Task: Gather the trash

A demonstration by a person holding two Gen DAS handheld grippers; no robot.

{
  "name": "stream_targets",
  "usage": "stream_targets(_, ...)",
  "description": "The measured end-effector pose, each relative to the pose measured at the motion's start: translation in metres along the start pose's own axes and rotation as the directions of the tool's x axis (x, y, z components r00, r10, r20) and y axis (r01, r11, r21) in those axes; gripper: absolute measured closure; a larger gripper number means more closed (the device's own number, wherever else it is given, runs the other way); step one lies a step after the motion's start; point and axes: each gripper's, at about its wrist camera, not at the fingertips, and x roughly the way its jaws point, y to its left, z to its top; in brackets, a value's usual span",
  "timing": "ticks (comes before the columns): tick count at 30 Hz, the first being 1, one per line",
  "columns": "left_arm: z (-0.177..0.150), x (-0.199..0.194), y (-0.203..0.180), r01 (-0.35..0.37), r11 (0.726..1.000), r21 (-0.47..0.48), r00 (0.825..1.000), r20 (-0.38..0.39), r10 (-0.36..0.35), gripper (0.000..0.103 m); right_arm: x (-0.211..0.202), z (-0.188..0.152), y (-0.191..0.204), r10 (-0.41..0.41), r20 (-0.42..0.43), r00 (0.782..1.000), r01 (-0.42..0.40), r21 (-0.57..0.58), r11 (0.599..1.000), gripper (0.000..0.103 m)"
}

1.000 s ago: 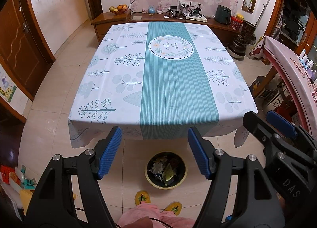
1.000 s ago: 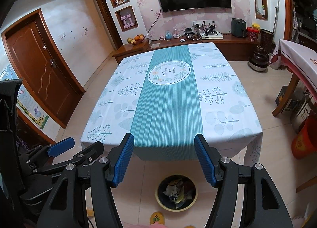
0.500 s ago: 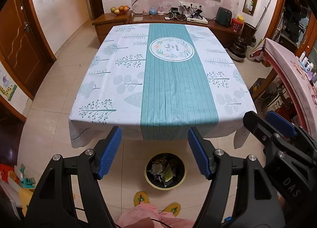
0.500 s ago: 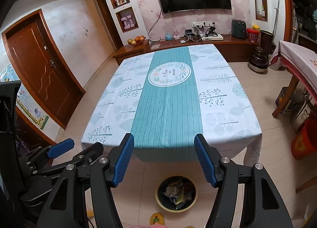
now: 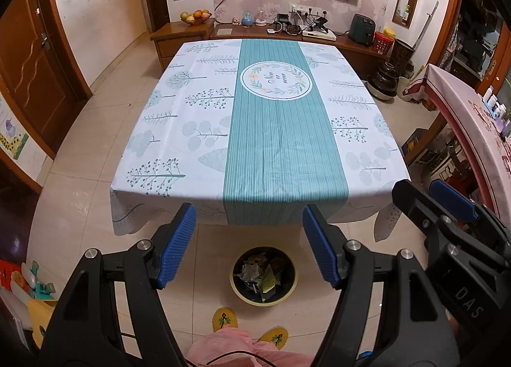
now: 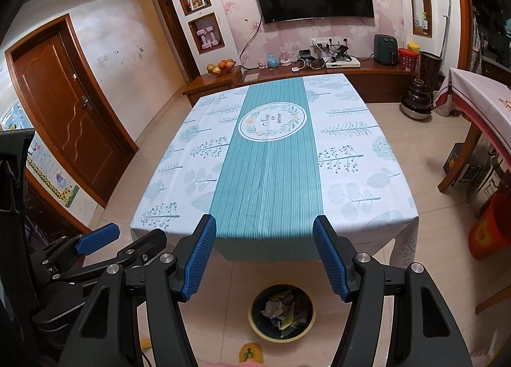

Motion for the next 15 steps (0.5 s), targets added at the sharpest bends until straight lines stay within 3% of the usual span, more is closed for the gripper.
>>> stream_targets(15,-0.0002,-0.0003,0.0015,0.004,1.000,0.004,1.000,-0.001,-0.004,0.036,-0.0020,-0.0044,-0.0024,-0.003,-0.003,1.000,0.003,0.003,1.000,0.039)
